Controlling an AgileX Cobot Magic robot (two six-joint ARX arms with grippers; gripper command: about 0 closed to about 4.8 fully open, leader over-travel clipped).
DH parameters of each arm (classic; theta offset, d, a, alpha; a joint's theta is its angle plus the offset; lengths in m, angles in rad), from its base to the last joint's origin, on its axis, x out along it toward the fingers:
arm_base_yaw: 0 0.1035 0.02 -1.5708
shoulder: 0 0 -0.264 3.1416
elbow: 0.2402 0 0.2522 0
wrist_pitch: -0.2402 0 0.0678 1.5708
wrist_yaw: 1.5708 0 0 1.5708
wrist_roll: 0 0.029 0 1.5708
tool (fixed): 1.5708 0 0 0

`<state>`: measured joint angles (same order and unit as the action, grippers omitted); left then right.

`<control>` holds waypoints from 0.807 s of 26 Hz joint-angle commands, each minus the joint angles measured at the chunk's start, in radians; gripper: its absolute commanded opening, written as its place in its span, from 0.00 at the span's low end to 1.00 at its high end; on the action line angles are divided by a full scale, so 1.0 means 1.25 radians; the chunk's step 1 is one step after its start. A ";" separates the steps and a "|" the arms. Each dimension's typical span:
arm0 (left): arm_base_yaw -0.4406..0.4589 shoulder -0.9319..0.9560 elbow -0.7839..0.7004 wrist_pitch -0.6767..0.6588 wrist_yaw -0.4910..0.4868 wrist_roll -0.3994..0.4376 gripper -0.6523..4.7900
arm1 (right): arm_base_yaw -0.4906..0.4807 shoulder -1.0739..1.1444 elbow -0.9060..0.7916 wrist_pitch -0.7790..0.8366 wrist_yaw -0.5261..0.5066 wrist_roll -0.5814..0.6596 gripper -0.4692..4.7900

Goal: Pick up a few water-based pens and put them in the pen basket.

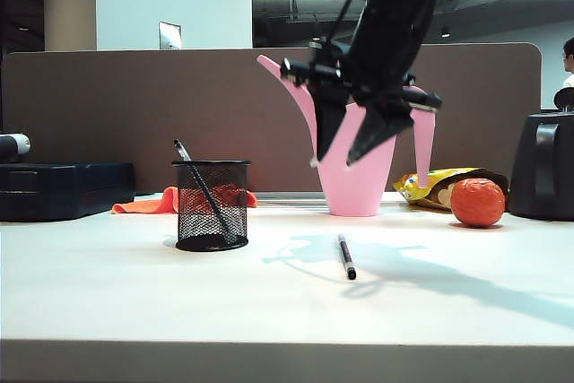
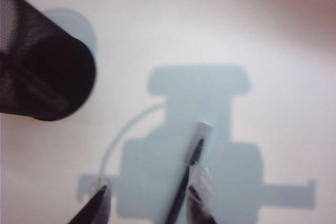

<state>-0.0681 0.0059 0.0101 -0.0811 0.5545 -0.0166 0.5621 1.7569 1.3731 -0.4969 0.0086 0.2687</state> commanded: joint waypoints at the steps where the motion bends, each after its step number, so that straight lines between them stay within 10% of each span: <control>1: 0.001 0.001 0.002 0.006 -0.001 0.001 0.11 | 0.000 0.027 0.003 -0.009 0.009 0.014 0.44; 17: 0.000 0.000 0.002 0.006 0.000 0.001 0.11 | 0.001 0.164 0.003 -0.042 -0.009 0.037 0.40; 21: 0.000 0.000 0.002 0.006 0.000 0.001 0.11 | 0.001 0.183 0.003 -0.043 -0.009 0.037 0.22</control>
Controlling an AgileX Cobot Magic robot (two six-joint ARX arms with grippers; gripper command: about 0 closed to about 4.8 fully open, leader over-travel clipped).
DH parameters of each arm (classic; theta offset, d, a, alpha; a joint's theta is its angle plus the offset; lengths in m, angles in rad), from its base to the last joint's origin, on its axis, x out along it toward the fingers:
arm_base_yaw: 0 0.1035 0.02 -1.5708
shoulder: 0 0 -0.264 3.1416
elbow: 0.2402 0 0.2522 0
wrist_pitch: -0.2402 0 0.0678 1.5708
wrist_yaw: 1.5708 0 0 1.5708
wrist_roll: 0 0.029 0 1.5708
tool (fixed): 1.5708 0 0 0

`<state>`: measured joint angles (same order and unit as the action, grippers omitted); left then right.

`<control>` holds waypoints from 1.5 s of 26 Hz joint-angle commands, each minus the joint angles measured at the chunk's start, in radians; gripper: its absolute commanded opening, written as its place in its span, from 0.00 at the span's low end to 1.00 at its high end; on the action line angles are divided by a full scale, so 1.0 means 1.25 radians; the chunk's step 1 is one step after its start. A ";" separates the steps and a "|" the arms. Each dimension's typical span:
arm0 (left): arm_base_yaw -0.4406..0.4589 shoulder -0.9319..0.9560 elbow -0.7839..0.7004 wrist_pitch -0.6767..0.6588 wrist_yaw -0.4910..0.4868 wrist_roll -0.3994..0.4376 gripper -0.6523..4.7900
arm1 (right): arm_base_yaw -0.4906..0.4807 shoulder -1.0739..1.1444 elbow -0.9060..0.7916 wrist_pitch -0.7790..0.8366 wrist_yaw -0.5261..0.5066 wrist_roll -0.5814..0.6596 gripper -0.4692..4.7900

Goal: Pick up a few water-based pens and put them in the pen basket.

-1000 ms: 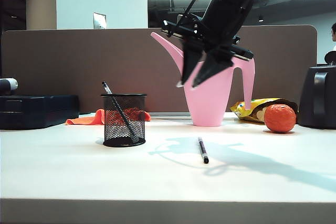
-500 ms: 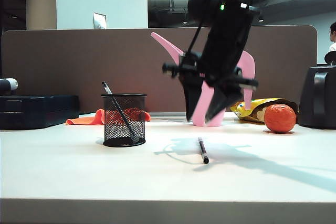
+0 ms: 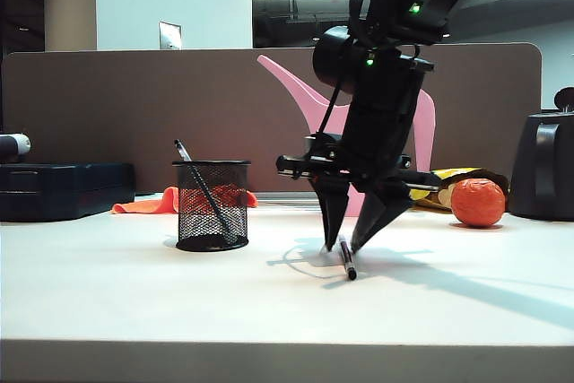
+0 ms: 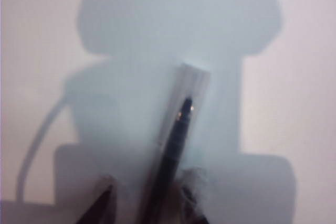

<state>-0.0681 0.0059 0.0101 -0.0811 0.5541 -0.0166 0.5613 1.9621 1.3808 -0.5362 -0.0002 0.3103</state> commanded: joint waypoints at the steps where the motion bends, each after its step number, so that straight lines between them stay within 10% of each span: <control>1: 0.000 0.000 0.002 0.006 0.000 0.001 0.11 | 0.002 0.024 -0.003 -0.012 -0.002 0.003 0.18; 19: 0.000 0.001 0.002 0.006 0.000 0.001 0.11 | 0.001 -0.104 -0.002 0.128 -0.003 -0.050 0.07; 39: 0.000 0.001 0.002 0.006 0.000 0.001 0.11 | 0.007 -0.116 -0.002 0.763 -0.279 -0.081 0.07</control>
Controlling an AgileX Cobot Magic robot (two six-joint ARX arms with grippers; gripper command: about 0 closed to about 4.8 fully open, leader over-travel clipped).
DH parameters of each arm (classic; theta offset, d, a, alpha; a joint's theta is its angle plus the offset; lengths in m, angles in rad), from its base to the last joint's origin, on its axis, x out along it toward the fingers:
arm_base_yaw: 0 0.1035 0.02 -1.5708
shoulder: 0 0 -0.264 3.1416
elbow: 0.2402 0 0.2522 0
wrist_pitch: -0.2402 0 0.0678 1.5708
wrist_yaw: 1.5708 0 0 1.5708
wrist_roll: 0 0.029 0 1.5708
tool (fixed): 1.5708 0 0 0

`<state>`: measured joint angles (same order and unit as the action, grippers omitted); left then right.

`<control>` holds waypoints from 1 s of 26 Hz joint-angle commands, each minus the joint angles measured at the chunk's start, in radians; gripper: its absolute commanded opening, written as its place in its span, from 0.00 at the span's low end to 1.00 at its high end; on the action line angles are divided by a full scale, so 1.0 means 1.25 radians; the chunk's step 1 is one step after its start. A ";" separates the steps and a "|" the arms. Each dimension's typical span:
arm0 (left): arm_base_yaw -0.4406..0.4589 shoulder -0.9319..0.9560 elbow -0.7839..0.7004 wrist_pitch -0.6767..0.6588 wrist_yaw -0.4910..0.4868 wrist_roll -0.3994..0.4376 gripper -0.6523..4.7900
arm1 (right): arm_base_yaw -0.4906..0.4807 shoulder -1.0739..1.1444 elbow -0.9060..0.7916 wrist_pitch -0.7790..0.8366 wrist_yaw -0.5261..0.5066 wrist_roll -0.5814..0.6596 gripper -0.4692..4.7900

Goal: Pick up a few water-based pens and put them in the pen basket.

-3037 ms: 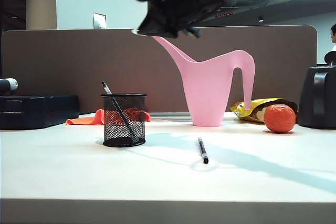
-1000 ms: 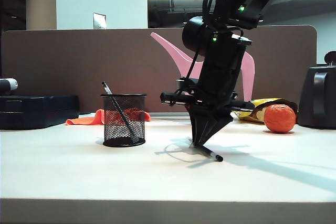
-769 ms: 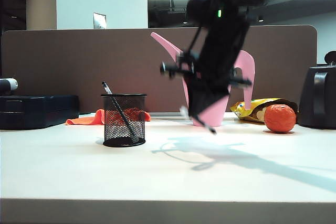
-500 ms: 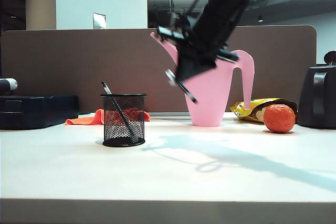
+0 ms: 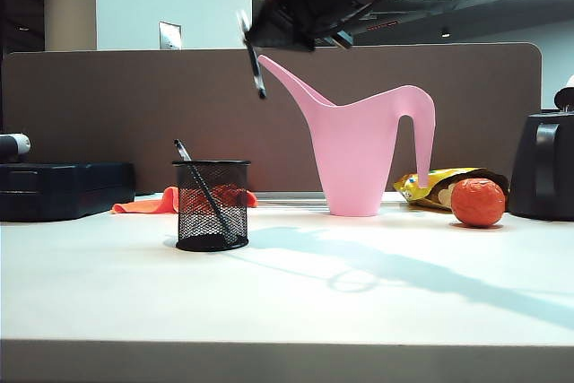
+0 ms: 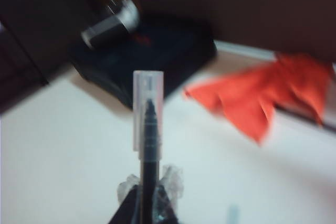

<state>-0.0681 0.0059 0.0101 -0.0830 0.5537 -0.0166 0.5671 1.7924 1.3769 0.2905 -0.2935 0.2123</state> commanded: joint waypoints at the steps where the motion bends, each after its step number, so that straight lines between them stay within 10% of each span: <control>1: 0.000 0.001 0.002 0.007 0.000 0.001 0.11 | 0.002 0.042 0.001 0.148 -0.055 -0.003 0.07; 18: 0.001 0.000 0.002 0.007 0.000 0.002 0.11 | 0.003 0.221 0.002 0.312 -0.067 0.060 0.08; 22: 0.001 0.000 0.002 0.007 0.000 0.002 0.11 | 0.002 0.219 0.002 0.309 -0.075 0.065 0.33; 26: 0.001 0.001 0.002 0.007 -0.001 0.002 0.11 | 0.002 0.210 0.002 0.309 -0.088 0.078 0.28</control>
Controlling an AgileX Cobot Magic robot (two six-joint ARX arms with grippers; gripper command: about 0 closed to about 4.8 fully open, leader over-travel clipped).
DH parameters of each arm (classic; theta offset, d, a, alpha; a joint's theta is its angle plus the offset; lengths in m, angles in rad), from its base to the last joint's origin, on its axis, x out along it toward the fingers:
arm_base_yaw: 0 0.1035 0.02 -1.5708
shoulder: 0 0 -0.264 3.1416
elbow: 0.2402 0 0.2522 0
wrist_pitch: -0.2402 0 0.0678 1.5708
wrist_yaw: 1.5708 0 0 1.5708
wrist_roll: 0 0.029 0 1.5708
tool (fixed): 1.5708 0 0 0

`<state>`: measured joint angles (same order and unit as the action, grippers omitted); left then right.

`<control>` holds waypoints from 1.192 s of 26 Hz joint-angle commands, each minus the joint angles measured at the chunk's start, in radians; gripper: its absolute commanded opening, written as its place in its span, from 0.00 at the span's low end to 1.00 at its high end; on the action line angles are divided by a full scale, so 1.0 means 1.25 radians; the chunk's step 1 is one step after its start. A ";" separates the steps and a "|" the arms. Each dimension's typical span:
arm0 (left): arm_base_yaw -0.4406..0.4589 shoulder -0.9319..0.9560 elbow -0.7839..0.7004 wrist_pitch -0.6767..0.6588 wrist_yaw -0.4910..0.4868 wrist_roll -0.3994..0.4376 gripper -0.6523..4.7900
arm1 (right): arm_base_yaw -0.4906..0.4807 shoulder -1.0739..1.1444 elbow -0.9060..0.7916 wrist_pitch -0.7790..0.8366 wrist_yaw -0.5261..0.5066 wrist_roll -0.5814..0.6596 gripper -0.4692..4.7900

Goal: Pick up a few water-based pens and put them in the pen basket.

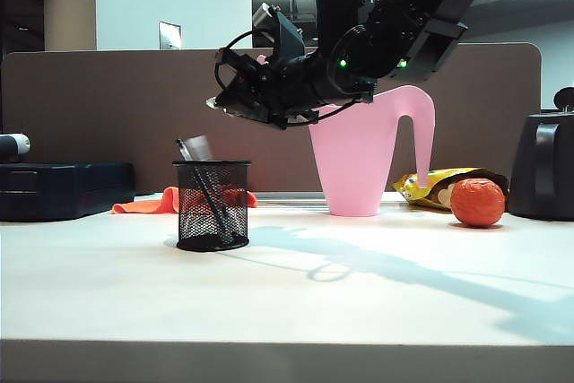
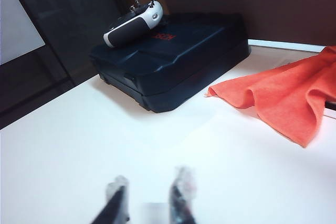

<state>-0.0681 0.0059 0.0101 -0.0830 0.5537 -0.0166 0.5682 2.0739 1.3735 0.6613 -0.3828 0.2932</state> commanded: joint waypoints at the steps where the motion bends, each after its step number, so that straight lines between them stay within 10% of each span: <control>1: 0.001 0.001 0.002 0.007 -0.001 0.002 0.11 | 0.002 -0.019 0.004 0.012 -0.020 0.014 0.19; 2: 0.001 0.001 0.002 0.008 -0.003 0.002 0.11 | 0.001 -0.029 0.004 0.012 -0.022 0.014 0.08; 19: 0.001 0.000 0.002 0.008 -0.115 0.004 0.11 | -0.150 -0.288 -0.012 -0.474 0.131 -0.136 0.08; 31: 0.001 0.000 0.002 0.008 -0.179 0.004 0.11 | -0.346 -0.659 -0.338 -0.573 0.139 -0.137 0.08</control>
<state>-0.0681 0.0059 0.0101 -0.0834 0.3496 -0.0162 0.1471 1.3140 0.9974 -0.0620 -0.2111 0.1249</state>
